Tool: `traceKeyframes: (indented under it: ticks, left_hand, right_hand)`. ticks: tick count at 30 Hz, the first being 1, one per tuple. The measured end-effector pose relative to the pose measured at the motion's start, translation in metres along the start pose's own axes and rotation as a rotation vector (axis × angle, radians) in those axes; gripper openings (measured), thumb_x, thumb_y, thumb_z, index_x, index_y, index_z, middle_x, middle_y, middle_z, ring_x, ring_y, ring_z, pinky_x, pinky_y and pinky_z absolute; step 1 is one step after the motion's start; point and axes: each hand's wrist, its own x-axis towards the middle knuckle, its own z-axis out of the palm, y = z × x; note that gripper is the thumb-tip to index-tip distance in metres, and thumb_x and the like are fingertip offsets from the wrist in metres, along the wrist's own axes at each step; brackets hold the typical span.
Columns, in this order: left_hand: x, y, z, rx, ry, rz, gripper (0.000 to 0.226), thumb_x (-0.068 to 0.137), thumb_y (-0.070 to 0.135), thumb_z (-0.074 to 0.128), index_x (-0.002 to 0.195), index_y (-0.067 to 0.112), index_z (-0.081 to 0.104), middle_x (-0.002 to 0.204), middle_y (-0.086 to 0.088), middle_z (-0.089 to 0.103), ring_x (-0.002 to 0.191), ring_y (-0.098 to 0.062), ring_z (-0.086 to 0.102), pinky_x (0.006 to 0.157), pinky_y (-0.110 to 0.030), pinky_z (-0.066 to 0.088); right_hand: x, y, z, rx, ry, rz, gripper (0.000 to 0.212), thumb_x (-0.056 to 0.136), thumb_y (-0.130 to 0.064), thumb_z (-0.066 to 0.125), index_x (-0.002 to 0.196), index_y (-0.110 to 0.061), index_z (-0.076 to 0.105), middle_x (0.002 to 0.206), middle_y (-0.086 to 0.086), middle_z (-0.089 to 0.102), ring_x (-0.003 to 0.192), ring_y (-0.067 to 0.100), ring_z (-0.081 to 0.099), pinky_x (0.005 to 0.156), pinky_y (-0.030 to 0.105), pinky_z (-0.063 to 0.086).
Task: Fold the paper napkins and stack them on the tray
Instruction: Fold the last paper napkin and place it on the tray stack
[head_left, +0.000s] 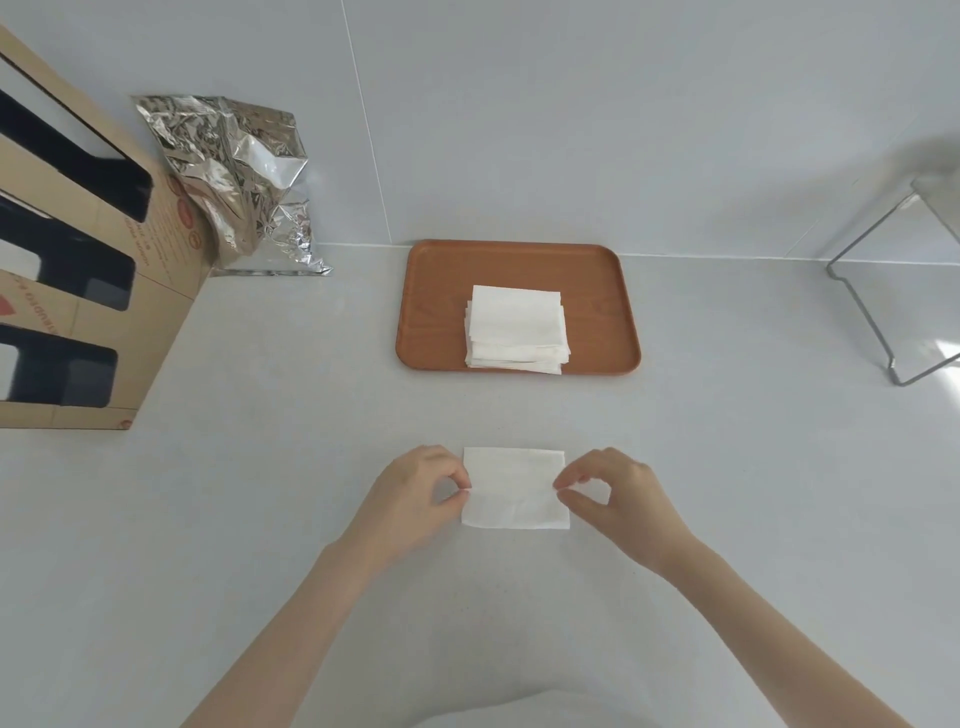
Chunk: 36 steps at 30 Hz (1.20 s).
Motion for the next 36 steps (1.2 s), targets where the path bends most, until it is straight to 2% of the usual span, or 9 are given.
traceKeyframes:
  ticks: [3, 9, 14, 17, 21, 26, 30, 33, 36]
  left_hand:
    - [-0.011, -0.003, 0.014, 0.088, -0.002, 0.006, 0.006, 0.076, 0.008, 0.064, 0.080, 0.012, 0.065, 0.093, -0.002, 0.069, 0.093, -0.019, 0.056, 0.082, -0.035, 0.047]
    - [-0.019, -0.004, 0.021, 0.183, 0.012, 0.102, 0.012, 0.074, 0.006, 0.062, 0.083, 0.011, 0.068, 0.097, -0.004, 0.068, 0.095, -0.023, 0.057, 0.081, -0.038, 0.049]
    - [0.010, 0.007, 0.006, 0.134, 0.141, 0.069, 0.010, 0.080, 0.009, 0.061, 0.086, 0.013, 0.067, 0.095, -0.004, 0.067, 0.093, -0.022, 0.057, 0.078, -0.036, 0.047]
    - [0.030, 0.006, 0.005, 0.134, 0.160, 0.009, 0.012, 0.084, 0.013, 0.057, 0.094, 0.014, 0.065, 0.101, -0.003, 0.065, 0.099, -0.020, 0.054, 0.080, -0.034, 0.044]
    - [0.040, -0.002, 0.013, 0.183, 0.099, -0.064, 0.016, 0.085, 0.019, 0.057, 0.100, 0.015, 0.062, 0.106, -0.004, 0.061, 0.103, -0.020, 0.051, 0.082, -0.034, 0.044]
    - [0.038, -0.010, 0.020, 0.188, 0.107, -0.062, 0.006, 0.084, 0.016, 0.058, 0.085, 0.012, 0.062, 0.098, -0.005, 0.060, 0.097, -0.021, 0.050, 0.073, -0.029, 0.040]
    - [0.042, -0.005, 0.012, 0.038, 0.094, -0.073, 0.004, 0.085, 0.012, 0.057, 0.082, 0.013, 0.060, 0.089, -0.002, 0.064, 0.089, -0.017, 0.055, 0.077, -0.026, 0.044]
    - [0.054, 0.008, -0.010, -0.184, 0.153, -0.085, 0.019, 0.083, 0.008, 0.058, 0.074, 0.024, 0.058, 0.072, 0.010, 0.062, 0.070, 0.000, 0.057, 0.064, -0.004, 0.040]
    - [0.074, 0.022, -0.038, -0.315, 0.200, -0.047, 0.028, 0.082, 0.009, 0.059, 0.072, 0.035, 0.058, 0.071, 0.015, 0.061, 0.067, 0.004, 0.057, 0.066, -0.005, 0.043]
  right_hand:
    - [-0.013, 0.010, 0.014, -0.155, -0.018, -0.071, 0.012, 0.077, -0.008, 0.066, 0.083, -0.018, 0.068, 0.085, -0.004, 0.069, 0.086, 0.019, 0.057, 0.075, 0.030, 0.041]
    - [-0.024, 0.015, 0.022, -0.298, -0.053, -0.198, 0.017, 0.071, -0.001, 0.067, 0.083, -0.014, 0.066, 0.089, 0.006, 0.067, 0.084, 0.028, 0.060, 0.069, 0.033, 0.050]
    - [0.001, 0.010, 0.008, -0.285, 0.104, -0.208, 0.015, 0.074, -0.002, 0.069, 0.085, -0.012, 0.067, 0.085, 0.007, 0.068, 0.079, 0.030, 0.060, 0.066, 0.036, 0.050]
    - [0.022, 0.012, 0.008, -0.312, 0.176, -0.166, 0.009, 0.079, -0.008, 0.067, 0.088, -0.010, 0.067, 0.087, 0.009, 0.069, 0.081, 0.032, 0.060, 0.068, 0.040, 0.048]
    - [0.036, 0.022, 0.021, -0.317, 0.173, -0.050, 0.012, 0.081, -0.011, 0.064, 0.093, -0.009, 0.067, 0.093, 0.011, 0.068, 0.089, 0.032, 0.057, 0.075, 0.041, 0.044]
    - [0.035, 0.026, 0.029, -0.284, 0.175, -0.029, 0.004, 0.079, -0.007, 0.065, 0.077, -0.011, 0.066, 0.084, 0.008, 0.066, 0.081, 0.032, 0.055, 0.070, 0.037, 0.041]
    - [0.039, 0.020, 0.015, -0.224, 0.164, -0.028, 0.005, 0.082, -0.009, 0.062, 0.080, -0.013, 0.064, 0.088, 0.003, 0.067, 0.086, 0.026, 0.054, 0.073, 0.030, 0.033]
    - [0.049, 0.007, -0.010, -0.099, 0.178, -0.046, 0.007, 0.085, -0.010, 0.058, 0.081, -0.016, 0.060, 0.083, -0.003, 0.067, 0.084, 0.017, 0.057, 0.075, 0.028, 0.035]
    - [0.063, -0.012, -0.038, 0.070, 0.223, -0.075, 0.012, 0.086, -0.010, 0.056, 0.080, -0.020, 0.058, 0.075, -0.013, 0.062, 0.078, -0.001, 0.057, 0.065, 0.009, 0.037]
